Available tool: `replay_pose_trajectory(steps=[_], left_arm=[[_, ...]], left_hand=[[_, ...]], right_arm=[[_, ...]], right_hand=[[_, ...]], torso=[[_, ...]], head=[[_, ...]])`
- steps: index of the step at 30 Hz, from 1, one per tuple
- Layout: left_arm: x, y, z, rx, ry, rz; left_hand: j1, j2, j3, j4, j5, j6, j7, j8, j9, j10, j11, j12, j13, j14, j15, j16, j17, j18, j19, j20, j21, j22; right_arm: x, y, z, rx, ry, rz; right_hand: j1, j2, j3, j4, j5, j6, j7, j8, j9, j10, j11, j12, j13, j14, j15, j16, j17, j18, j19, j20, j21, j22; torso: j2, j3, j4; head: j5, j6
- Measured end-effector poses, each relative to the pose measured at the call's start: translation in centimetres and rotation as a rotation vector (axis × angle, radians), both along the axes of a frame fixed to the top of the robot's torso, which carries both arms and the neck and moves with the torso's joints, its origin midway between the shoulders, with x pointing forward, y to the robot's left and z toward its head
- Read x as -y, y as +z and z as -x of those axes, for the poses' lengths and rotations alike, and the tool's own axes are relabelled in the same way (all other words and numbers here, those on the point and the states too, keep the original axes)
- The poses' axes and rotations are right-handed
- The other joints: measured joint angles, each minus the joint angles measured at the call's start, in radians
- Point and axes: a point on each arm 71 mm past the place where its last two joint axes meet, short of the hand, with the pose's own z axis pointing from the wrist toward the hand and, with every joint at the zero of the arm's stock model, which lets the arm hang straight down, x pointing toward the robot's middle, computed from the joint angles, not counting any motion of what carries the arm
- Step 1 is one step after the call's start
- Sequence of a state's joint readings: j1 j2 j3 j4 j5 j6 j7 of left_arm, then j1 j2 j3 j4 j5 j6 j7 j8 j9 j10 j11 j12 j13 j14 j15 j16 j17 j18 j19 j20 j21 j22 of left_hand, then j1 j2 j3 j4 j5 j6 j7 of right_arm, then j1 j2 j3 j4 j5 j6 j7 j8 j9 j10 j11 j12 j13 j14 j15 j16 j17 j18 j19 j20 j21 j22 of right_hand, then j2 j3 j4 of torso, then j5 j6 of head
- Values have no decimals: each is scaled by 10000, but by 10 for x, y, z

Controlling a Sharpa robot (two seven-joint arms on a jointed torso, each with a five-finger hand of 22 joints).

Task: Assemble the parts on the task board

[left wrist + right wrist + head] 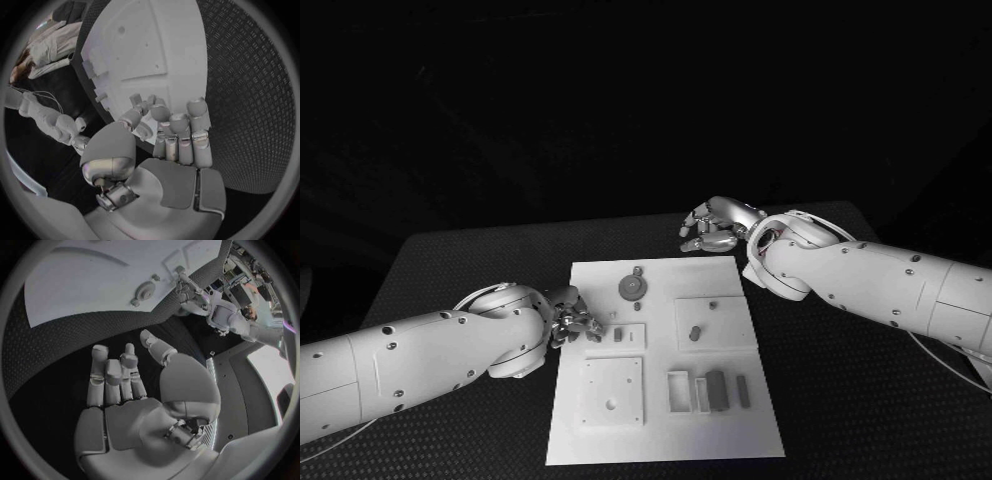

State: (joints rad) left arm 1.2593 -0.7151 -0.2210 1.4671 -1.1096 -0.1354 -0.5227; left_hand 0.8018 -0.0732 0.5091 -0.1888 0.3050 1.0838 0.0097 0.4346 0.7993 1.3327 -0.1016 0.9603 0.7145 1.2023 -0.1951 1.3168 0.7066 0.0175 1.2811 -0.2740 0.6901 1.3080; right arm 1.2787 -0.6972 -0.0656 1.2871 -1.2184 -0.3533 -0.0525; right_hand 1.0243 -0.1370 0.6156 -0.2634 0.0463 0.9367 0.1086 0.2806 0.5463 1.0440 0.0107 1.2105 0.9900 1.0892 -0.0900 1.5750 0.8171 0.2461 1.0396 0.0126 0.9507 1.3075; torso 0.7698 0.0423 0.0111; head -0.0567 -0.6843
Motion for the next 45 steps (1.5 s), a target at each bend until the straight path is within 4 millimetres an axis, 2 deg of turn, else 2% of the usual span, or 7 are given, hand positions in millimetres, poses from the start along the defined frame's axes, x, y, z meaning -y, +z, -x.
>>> replay_pose_trajectory(steps=[15, 18, 23, 25, 40, 42, 45], left_arm=[[0, 0, -1, 12, 22, -1], [0, 0, 0, 12, 15, 2], [0, 0, 0, 11, 9, 5], [0, 0, 0, 10, 11, 4], [-2, 0, -1, -21, 37, -30], [-2, 0, 0, -29, 36, -37], [-3, 0, 0, -38, 30, -49]], left_hand=[[-214, -214, -104, 262, -174, 14, -19, -1, -18, 0, -1, 0, 1, -2, -2, -1, 1, 50, -1, 1, 0, -3], [-304, -328, -103, 478, -825, 14, -20, -1, -34, 0, -1, 0, 11, -2, -2, -2, 1, 55, -1, 2, -45, -3], [-321, -625, -48, 722, -1498, 4, -30, -1, -46, 0, 0, 0, 10, -2, 0, -2, 1, 56, -1, 3, -45, -3], [-321, -625, -31, 751, -1611, 4, -30, -1, -47, 0, -1, 0, 10, -2, 1, -2, 1, 57, -1, 3, -45, -4], [74, -465, -111, 463, -1278, 41, 4, 0, -46, 0, -1, 0, 36, -20, -14, 35, 2, 58, 0, 6, -45, -5], [202, -422, -125, 326, -1176, 41, 4, 0, -46, 0, -1, 0, 36, -25, -18, 35, 2, 58, 0, 6, -45, -5], [267, -356, -174, 155, -671, 82, -22, 0, -37, 0, -1, 0, 36, -39, -31, 35, 2, 60, 0, 7, -45, -5]], right_arm=[[-1, 0, 0, -9, 13, -1], [-1, 0, 0, -11, 16, -1], [-1, 0, 0, -16, 17, 2], [-1, 0, 0, -18, 18, 3], [0, 0, 0, -33, 15, 12], [0, 0, 0, -35, 16, 13], [0, 0, 0, -38, 18, 15]], right_hand=[[0, 0, 0, 0, 0, 3, -3, 0, -2, 0, 0, 0, 1, -8, 11, 0, 0, 0, 0, 0, 0, 0], [0, 0, 0, 0, 0, 3, -4, 0, 0, 0, 0, 0, 1, -8, 11, 0, 0, -1, 0, 0, 0, 0], [0, 0, 0, 0, 0, 5, -5, 0, 9, 0, 0, 0, 1, -7, 12, 0, 0, 0, 0, 0, 0, 0], [0, 0, 0, 0, 0, 6, -5, 0, 9, 0, 0, 0, 1, -7, 12, 0, 0, -1, 0, 0, 0, 0], [0, 0, 0, 0, 0, 18, -18, 0, 7, 0, 0, 0, 1, 7, 27, 0, 0, 0, 0, 0, 0, 0], [0, 0, 0, 0, 0, 19, -18, 0, 6, 0, 0, 0, 1, 7, 28, 0, 0, -1, 0, 0, 0, 0], [0, 0, 0, 0, 0, 19, -19, 0, 6, 0, 0, 0, 1, 8, 28, 0, 0, -1, 0, 0, 0, 0]], torso=[[4, -7, 1], [4, -10, 2], [3, -12, 2], [3, -12, 2], [0, -11, 6], [0, -12, 7], [-1, -13, 7]], head=[[11, -4], [11, -10], [18, -12], [19, -11], [8, -39], [3, -41], [-4, -48]])
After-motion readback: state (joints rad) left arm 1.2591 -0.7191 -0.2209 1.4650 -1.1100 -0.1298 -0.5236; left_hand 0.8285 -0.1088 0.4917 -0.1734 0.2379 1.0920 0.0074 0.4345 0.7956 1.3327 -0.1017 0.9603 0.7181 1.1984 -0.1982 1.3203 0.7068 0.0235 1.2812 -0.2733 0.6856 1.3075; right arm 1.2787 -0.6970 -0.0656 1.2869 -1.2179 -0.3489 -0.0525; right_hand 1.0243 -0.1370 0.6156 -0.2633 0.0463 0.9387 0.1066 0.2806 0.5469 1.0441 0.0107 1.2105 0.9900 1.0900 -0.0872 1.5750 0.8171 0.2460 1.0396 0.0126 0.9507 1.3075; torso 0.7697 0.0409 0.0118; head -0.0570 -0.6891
